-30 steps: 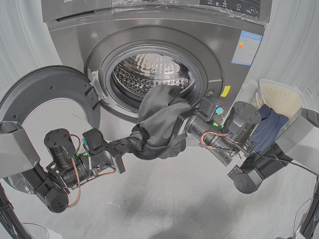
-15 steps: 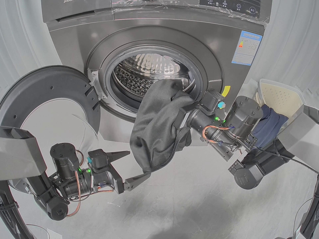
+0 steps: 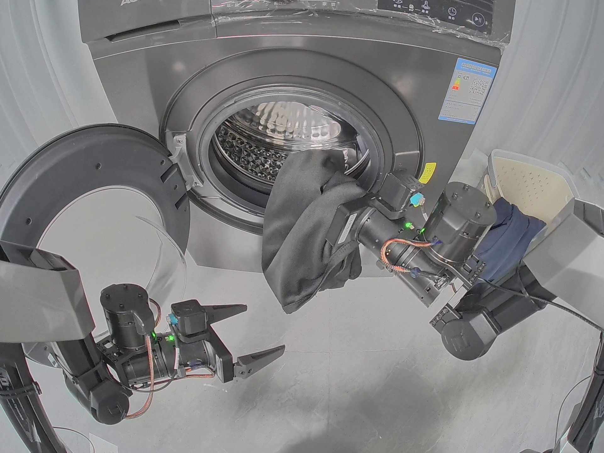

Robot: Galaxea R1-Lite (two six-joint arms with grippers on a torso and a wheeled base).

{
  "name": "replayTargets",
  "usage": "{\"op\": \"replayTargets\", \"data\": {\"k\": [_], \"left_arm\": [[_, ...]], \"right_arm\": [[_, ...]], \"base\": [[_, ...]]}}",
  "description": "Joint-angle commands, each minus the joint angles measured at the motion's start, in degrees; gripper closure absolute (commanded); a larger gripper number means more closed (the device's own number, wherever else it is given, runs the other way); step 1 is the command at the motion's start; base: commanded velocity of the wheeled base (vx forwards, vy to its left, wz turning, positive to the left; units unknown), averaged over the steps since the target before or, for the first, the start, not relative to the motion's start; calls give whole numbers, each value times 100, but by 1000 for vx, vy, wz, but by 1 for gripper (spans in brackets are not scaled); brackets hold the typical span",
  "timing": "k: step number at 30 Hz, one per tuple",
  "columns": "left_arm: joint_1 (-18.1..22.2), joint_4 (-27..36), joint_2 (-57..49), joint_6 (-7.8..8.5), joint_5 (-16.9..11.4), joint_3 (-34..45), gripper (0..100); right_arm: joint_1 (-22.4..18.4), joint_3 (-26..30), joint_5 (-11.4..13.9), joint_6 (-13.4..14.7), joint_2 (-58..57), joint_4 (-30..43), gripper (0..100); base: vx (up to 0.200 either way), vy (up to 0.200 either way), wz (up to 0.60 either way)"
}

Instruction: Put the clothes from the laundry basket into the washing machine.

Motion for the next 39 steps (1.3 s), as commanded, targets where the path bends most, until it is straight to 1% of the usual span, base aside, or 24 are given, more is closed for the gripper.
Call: {"op": "replayTargets", "data": {"k": [1,2,5,7,8,9,10,11,12,15,21,25,26,27,28,29,30,31,32,34,36,39], "left_arm": [[-14,-4,-67,0,15,-304,0],[-32,-4,-137,-62,41,-463,0],[-190,5,-84,-106,50,-770,0],[-216,5,-75,-106,50,-814,0],[-392,5,-23,-149,59,-1052,0],[-463,5,-5,-193,67,-1166,0],[-507,5,21,-237,67,-1245,0],[-515,5,30,-246,67,-1263,0],[-568,5,109,-308,76,-1421,0],[-559,14,285,-325,76,-1693,0],[-524,14,584,-387,85,-1939,0],[-507,14,786,-387,120,-2177,0],[-507,23,856,-396,217,-2291,0],[-498,14,883,-404,243,-2317,0],[-498,14,971,-422,410,-2458,0],[-498,14,971,-422,410,-2458,0],[-489,14,1085,-431,586,-2634,0],[-489,14,1094,-431,595,-2651,0],[-489,23,1164,-457,692,-2774,0],[-480,23,1225,-519,797,-2906,0],[-454,23,1261,-536,920,-3020,0],[-366,23,1366,-545,982,-3108,0]], "right_arm": [[69,72,-6,-1,23,-10,100],[78,81,-6,-1,-4,8,100],[69,81,-6,-10,-4,16,100],[69,90,-6,-10,5,8,100],[87,90,-6,-10,14,8,100],[96,72,-6,-10,14,16,100],[122,64,-6,-10,14,25,100],[122,64,-6,-10,14,25,100],[166,72,-6,-10,14,25,100],[210,81,-15,-10,31,25,100],[271,81,-15,-10,14,34,100],[359,81,-41,-10,-13,43,100],[412,90,-138,-10,-21,69,100],[430,99,-156,-10,-21,78,100],[509,99,-235,-10,-30,96,100],[509,99,-235,-10,-30,96,100],[570,107,-244,-10,-39,96,100],[579,107,-244,-1,-39,96,100],[632,143,-252,-1,-92,96,100],[685,239,-252,-1,-171,96,100],[685,327,-261,8,-188,96,100],[693,450,-261,87,-285,87,100]], "base": [[0,0,0],[0,0,0],[0,0,0],[0,0,0],[0,0,0],[0,0,0],[0,0,0],[0,0,0],[0,0,0],[0,0,0],[0,0,0],[0,0,0],[0,0,0],[0,0,0],[0,0,0],[0,0,0],[0,0,0],[0,0,0],[0,0,0],[0,0,0],[0,0,0],[0,0,0]]}}
